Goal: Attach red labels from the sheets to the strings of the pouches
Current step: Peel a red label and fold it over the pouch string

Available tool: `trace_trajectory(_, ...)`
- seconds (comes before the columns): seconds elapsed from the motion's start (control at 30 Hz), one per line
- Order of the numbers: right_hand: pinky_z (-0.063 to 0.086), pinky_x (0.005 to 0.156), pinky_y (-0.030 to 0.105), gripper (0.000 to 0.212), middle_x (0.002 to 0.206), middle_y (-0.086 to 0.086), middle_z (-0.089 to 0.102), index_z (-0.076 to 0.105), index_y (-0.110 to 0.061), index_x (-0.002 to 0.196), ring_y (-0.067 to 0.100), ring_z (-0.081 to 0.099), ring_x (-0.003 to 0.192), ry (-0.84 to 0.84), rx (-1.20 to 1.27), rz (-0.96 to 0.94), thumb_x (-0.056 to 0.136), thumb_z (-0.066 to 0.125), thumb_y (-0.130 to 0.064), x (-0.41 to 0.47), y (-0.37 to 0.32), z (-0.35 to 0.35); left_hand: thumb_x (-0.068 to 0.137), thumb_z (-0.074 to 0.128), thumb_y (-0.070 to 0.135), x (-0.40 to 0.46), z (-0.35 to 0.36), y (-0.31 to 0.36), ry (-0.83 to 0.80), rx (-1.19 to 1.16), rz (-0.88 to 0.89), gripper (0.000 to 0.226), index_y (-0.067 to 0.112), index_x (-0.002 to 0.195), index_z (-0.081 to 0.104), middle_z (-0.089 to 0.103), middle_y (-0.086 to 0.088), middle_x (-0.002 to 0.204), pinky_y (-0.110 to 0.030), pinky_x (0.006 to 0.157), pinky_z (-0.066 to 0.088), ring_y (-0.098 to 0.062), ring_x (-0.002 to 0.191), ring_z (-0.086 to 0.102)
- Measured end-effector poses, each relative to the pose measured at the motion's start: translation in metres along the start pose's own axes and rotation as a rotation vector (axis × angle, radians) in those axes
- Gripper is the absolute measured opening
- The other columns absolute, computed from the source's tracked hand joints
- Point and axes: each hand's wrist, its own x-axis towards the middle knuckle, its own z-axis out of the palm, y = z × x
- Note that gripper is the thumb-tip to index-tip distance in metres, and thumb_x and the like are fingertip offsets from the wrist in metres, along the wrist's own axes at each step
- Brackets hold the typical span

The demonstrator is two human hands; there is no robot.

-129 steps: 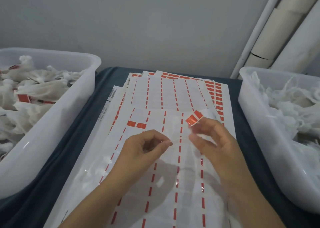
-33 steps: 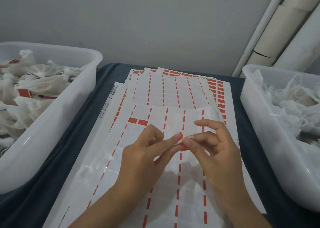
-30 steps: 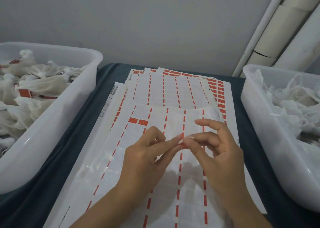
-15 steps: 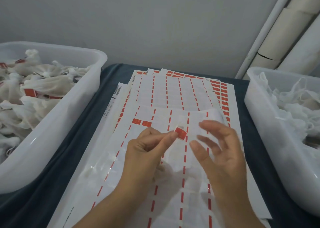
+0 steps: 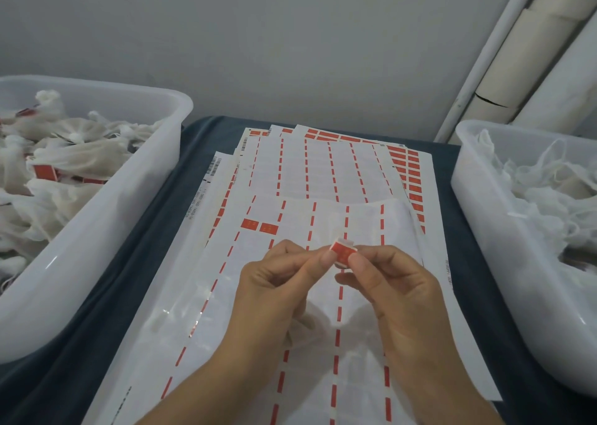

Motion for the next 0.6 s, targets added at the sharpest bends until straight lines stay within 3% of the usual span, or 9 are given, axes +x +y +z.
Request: trace_trajectory(0.6, 0.050, 0.062, 0.008, 0.029, 0.074, -0.012, 0.072, 0.066, -0.022, 0.079, 0.009, 0.069, 0.071, 0.006, -0.123, -0.049, 0.058, 0.063, -0.041, -0.0020, -0.0041, 0.0005, 0.050, 0.067, 0.050, 0.0007, 0.0006, 0.0023, 0.037, -0.004, -0.013, 0.029, 0.036, 0.074, 0.076, 0.055, 0.009, 0.057, -0.014, 0.037, 0.031, -0.003, 0.039, 0.035)
